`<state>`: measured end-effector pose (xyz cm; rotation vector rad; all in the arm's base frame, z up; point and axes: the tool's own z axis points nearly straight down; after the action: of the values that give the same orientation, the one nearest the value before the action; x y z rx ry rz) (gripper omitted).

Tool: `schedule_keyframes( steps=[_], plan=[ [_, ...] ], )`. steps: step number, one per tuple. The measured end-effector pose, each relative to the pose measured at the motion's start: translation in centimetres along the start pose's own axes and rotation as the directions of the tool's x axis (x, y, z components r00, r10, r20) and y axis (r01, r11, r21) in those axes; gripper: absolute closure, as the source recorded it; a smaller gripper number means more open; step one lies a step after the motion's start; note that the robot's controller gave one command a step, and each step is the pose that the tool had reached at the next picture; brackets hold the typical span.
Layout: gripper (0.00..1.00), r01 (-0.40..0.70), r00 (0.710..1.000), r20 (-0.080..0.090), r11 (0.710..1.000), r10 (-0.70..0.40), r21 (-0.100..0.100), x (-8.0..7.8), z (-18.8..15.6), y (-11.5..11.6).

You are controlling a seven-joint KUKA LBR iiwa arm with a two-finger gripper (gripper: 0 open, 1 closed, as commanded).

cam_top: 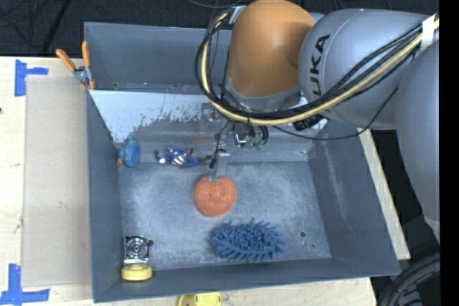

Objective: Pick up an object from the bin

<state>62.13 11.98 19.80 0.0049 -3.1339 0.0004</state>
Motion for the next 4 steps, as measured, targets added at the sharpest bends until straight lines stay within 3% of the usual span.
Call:
schedule_keyframes(
  steps=[1, 2, 3, 4],
  plan=[
    [0.00, -0.002, 1.000, 0.008, 1.000, 0.002, -0.001, -0.2, -0.5, 0.0],
    [0.00, 0.070, 0.997, 0.012, 0.998, -0.070, 0.000, 2.6, 3.7, -0.7],
    [0.00, 0.045, 0.999, 0.004, 0.999, -0.045, 0.000, 3.8, 7.2, -0.8],
    [0.00, 0.025, 1.000, 0.006, 1.000, -0.025, 0.000, 3.0, 8.2, -0.7]
  ],
)
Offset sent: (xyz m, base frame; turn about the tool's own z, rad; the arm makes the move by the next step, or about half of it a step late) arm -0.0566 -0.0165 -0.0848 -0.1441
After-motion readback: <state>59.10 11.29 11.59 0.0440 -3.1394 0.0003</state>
